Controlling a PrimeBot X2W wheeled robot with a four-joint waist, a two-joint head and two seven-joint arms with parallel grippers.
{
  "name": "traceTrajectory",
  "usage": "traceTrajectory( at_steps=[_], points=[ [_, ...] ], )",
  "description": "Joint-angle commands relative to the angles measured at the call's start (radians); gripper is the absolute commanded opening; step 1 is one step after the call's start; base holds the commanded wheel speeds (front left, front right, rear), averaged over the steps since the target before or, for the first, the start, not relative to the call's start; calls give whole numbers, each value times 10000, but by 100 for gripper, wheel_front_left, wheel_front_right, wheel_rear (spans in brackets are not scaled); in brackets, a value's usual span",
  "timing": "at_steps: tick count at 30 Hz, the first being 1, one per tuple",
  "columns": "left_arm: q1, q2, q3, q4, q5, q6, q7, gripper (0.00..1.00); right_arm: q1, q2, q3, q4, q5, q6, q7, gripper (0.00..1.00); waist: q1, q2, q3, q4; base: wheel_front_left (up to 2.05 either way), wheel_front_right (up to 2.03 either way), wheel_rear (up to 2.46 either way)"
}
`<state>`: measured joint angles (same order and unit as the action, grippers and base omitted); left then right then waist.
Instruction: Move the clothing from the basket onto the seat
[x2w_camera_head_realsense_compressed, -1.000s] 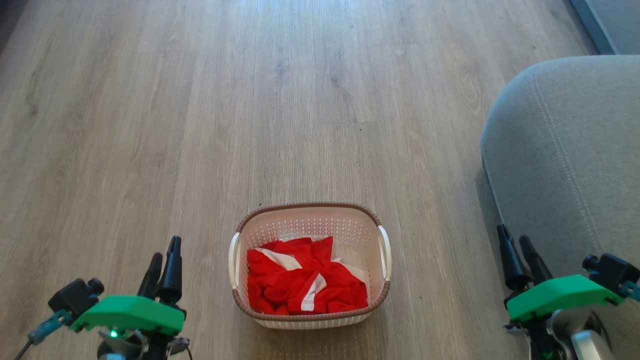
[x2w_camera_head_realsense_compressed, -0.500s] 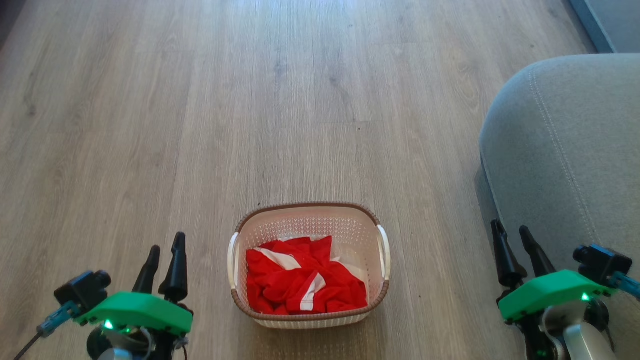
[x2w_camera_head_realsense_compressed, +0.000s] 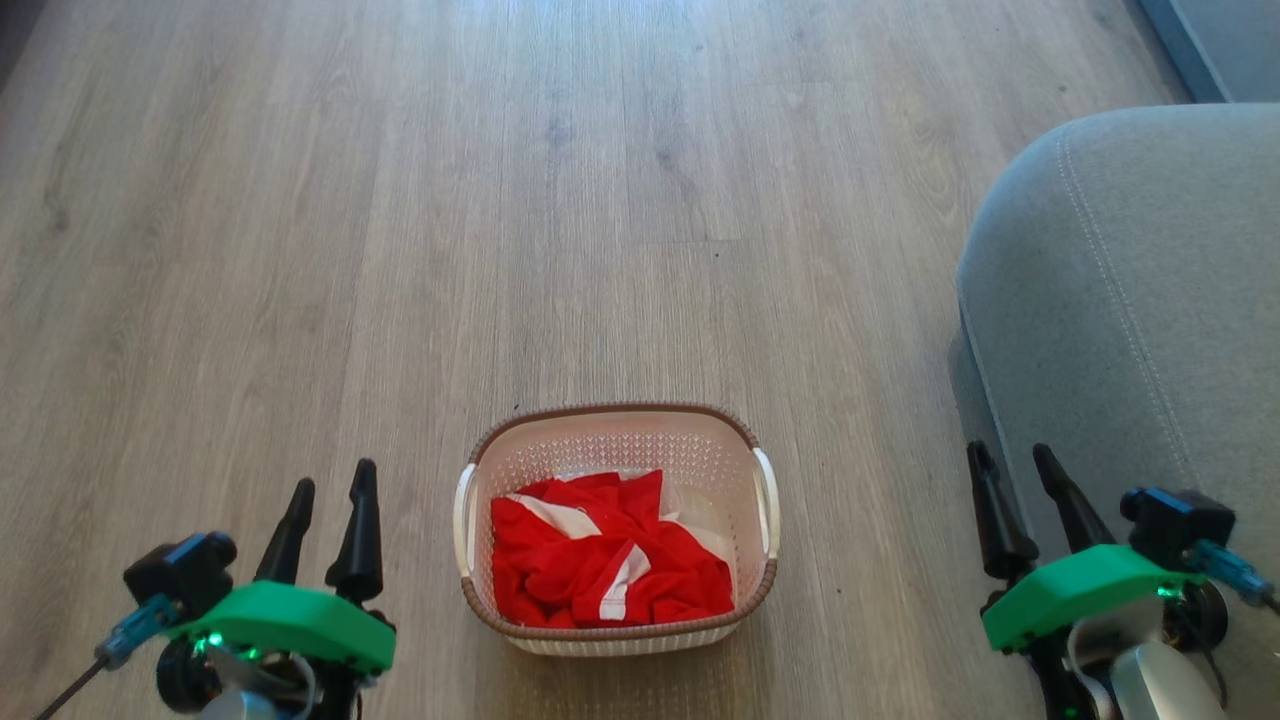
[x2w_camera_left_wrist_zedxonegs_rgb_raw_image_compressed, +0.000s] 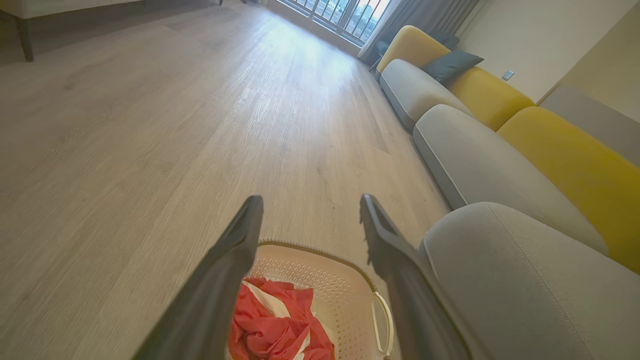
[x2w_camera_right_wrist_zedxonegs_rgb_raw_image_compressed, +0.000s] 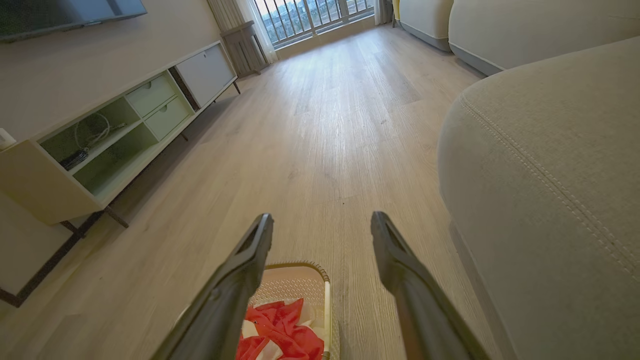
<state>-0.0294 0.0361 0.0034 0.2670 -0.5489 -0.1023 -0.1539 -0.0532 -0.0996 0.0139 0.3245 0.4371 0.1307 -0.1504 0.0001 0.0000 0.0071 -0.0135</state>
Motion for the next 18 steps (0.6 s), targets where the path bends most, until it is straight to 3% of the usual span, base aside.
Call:
traceTrajectory(
  at_steps=[1,18],
  points=[
    [-428,115,201,-391,327,15,-161,100,-597,-203,230,-303,-346,1,-188,100,0,0,2,0,0,0,0],
    [-458,128,144,-462,2090,9,-629,100,-740,-306,371,-210,-2242,0,-661,100,-1,0,20,-54,0,0,0]
  ],
)
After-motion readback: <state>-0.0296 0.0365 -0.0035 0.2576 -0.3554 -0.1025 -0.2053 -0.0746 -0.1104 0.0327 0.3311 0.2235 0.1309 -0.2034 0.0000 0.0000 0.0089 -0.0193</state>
